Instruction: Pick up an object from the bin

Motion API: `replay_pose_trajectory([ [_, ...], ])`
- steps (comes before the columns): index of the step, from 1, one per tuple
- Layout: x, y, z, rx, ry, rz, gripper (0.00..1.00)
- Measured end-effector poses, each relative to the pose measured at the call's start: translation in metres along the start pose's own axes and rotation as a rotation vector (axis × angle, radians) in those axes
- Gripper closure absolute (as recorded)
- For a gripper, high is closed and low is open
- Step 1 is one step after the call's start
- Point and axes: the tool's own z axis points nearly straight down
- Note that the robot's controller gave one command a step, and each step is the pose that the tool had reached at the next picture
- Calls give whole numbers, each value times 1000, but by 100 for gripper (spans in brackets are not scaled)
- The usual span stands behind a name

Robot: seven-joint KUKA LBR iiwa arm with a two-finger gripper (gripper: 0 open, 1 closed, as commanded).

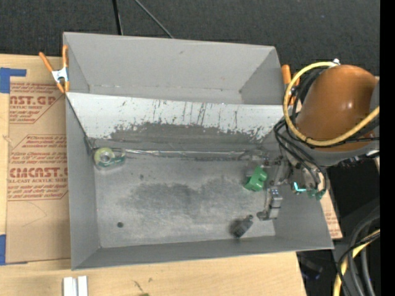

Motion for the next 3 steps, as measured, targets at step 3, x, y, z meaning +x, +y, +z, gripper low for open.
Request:
replay_pose_trajectory([
  [3,-5,-25,166,6,-15,-708,0],
])
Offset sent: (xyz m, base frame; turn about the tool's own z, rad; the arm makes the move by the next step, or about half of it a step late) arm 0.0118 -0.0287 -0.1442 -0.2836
